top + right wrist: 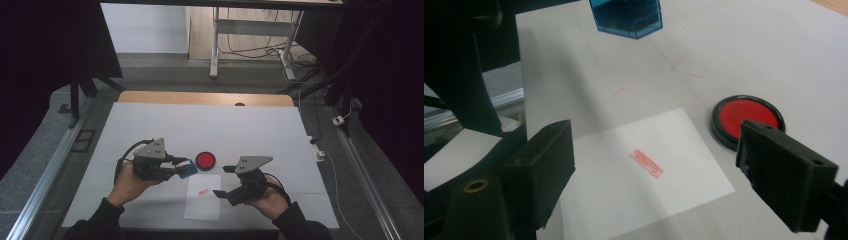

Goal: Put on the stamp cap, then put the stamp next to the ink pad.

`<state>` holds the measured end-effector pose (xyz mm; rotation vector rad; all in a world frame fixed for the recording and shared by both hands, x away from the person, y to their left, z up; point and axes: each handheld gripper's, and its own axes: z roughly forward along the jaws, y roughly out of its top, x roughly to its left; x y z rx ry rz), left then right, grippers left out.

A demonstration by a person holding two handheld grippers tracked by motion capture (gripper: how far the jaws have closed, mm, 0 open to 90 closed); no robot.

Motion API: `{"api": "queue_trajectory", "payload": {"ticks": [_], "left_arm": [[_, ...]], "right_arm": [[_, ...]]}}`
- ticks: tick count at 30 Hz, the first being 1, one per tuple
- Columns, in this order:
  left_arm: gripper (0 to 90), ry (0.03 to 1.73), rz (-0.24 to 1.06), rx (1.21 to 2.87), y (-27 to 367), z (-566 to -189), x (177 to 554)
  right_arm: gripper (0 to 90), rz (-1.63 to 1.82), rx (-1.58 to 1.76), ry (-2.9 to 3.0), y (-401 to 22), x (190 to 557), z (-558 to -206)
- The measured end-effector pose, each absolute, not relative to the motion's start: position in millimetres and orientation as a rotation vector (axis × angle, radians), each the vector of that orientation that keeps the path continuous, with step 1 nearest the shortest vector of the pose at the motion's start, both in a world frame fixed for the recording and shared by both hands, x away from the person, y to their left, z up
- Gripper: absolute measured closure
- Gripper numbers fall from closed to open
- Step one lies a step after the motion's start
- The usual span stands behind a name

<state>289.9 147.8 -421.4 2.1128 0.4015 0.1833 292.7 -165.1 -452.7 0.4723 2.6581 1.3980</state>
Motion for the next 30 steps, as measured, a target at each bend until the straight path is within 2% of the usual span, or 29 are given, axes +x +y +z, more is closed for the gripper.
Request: {"api": "queue_trajectory", "payload": {"ticks": [13, 30], "left_arm": [[69.9, 0.477, 0.22, 2.128, 156.7, -424.0, 293.7], [70.0, 0.579, 0.259, 2.142, 171.2, -430.2, 301.7]], "right_arm": [[4.0, 1.353, 0.609, 2.642, -185.6, 283.9, -455.6], [0.0, 1.28, 0.765, 2.54, -219.5, 272.5, -454.3]]}}
